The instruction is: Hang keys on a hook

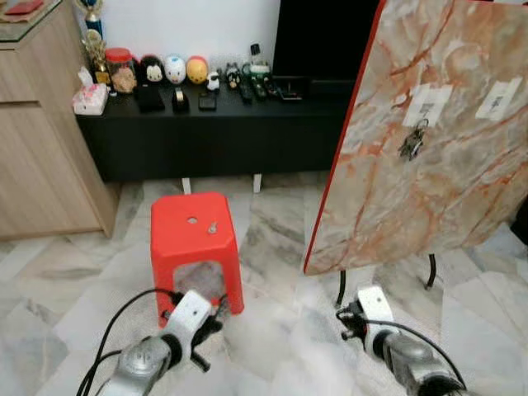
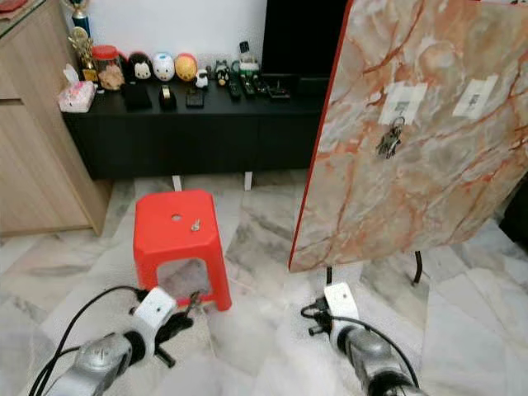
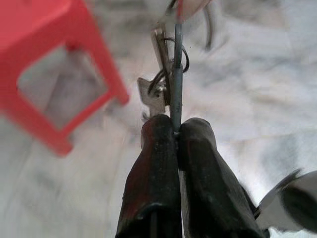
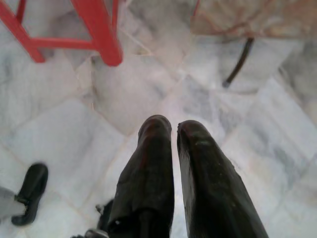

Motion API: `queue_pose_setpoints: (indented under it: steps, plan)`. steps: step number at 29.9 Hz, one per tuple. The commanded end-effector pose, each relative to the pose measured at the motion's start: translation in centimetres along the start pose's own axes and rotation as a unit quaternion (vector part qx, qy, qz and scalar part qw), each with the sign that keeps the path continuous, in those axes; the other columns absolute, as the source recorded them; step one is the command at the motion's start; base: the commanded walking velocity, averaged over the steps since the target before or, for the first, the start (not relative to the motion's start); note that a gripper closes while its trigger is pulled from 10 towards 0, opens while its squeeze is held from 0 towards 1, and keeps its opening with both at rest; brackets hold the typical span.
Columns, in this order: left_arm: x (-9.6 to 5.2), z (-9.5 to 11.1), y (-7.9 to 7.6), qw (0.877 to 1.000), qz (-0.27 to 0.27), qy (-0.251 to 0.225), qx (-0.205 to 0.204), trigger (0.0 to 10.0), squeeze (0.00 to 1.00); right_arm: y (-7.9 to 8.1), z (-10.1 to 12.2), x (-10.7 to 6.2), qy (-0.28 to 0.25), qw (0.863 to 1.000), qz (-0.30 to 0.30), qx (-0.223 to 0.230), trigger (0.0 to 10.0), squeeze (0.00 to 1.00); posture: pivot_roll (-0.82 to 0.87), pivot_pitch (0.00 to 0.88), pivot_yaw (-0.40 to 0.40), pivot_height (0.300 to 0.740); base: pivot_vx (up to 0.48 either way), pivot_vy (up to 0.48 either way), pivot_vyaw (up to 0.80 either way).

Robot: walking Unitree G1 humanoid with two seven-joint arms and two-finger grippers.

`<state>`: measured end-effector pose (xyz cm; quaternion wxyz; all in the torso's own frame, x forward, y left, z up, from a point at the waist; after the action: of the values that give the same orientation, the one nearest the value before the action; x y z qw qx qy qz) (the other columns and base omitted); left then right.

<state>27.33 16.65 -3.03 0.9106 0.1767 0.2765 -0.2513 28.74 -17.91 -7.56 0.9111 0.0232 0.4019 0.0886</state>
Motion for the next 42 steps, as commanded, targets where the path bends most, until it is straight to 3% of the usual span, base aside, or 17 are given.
queue_pose_setpoints:
  steps: [1,2,4,5,6,8,10,11,12,16,21,26,36,42]
  plan:
    - [0.1,-2.1,0.0,0.999,0.018,0.034,-0.029,10.0,0.0,-0.4,-1.0,-0.1,0.008,1.0,-0.016,0.025,10.0,0.0,0.09,0.0,-0.113,0.74,0.0,0.0,0.0]
    - [-0.2,-4.1,0.9,0.994,0.06,0.081,-0.032,10.0,0.0,-0.4,-2.2,-0.2,0.024,0.999,-0.027,0.03,10.0,0.0,0.09,0.0,-0.113,0.74,0.0,0.0,0.0]
    - [-0.5,-5.4,1.1,0.991,0.075,0.108,-0.011,10.0,0.0,-0.4,-3.2,-0.3,0.037,0.998,-0.033,0.034,10.0,0.0,0.09,0.0,-0.113,0.74,0.0,0.0,0.0]
    - [-0.5,-6.0,1.4,0.988,0.094,0.108,-0.053,10.0,0.0,-0.5,-3.6,-0.4,0.043,0.998,-0.039,0.033,10.0,0.0,0.09,0.0,-0.115,0.74,0.0,0.0,0.0]
    - [-0.5,-6.0,1.4,0.988,0.094,0.108,-0.053,10.0,0.0,-0.5,-3.6,-0.4,0.043,0.998,-0.039,0.033,10.0,0.0,0.09,0.0,-0.115,0.74,0.0,0.0,0.0]
    - [-1.2,-7.9,2.6,0.969,0.153,0.124,-0.152,10.0,0.0,-0.5,-3.9,-0.4,0.038,0.997,-0.044,0.059,10.0,0.0,0.1,0.0,-0.116,0.74,0.0,0.0,0.0]
    - [-1.5,-9.0,2.5,0.963,0.161,0.144,-0.162,10.0,0.0,-0.6,-4.2,-0.5,0.039,0.996,-0.049,0.067,10.0,0.0,0.1,0.0,-0.116,0.74,0.0,0.0,0.0]
    - [-2.4,-11.8,1.3,0.952,0.166,0.192,-0.169,10.0,0.0,-0.9,-5.5,-0.8,0.054,0.993,-0.064,0.081,10.0,0.0,0.09,0.0,-0.114,0.74,0.0,0.0,0.0]
    - [-2.8,-12.9,0.5,0.946,0.168,0.208,-0.18,10.0,0.0,-1.1,-6.2,-1.0,0.061,0.992,-0.07,0.087,10.0,0.0,0.09,0.0,-0.114,0.74,0.0,0.0,0.0]
    - [-2.9,-13.2,0.2,0.943,0.173,0.208,-0.195,10.0,0.0,-1.1,-6.4,-1.1,0.059,0.991,-0.072,0.096,10.0,0.0,0.1,0.0,-0.117,0.74,0.0,0.0,0.0]
    - [-4.3,-15.9,-1.2,0.921,0.201,0.245,-0.226,10.0,0.0,-1.4,-7.6,-1.4,0.064,0.986,-0.093,0.124,10.0,0.0,0.09,0.0,-0.112,0.74,0.0,0.0,0.0]
    - [-4.8,-16.8,-2.1,0.913,0.205,0.257,-0.242,10.0,0.0,-1.3,-8.3,-1.6,0.072,0.985,-0.094,0.127,10.0,0.0,0.09,0.0,-0.11,0.74,0.0,0.0,0.0]
    - [-5.0,-17.5,-3.3,0.905,0.208,0.272,-0.253,10.0,0.0,-1.9,-9.2,-2.0,0.079,0.987,-0.096,0.103,10.0,0.0,0.08,0.0,-0.109,0.74,0.0,-0.144,0.08]
    - [-5.4,-18.0,-3.7,0.898,0.209,0.279,-0.268,10.0,0.0,-2.3,-9.2,-2.2,0.07,0.982,-0.109,0.137,10.0,0.0,0.07,0.0,-0.089,0.74,0.0,-0.366,0.27]
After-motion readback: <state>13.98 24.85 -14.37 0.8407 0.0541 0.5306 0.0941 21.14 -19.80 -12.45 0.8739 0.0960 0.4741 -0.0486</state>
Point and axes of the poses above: a point about 5 cm out from each wrist's last joint towards the gripper, its own x axis pointing out of the wrist towards the gripper, its own z axis along the axis of the wrist's last joint, y = z × x, the point moved 5 cm from there along x, pointing out of the wrist towards the gripper, and after that the axes turned 6 degrees about x, right-handed, at the moved point
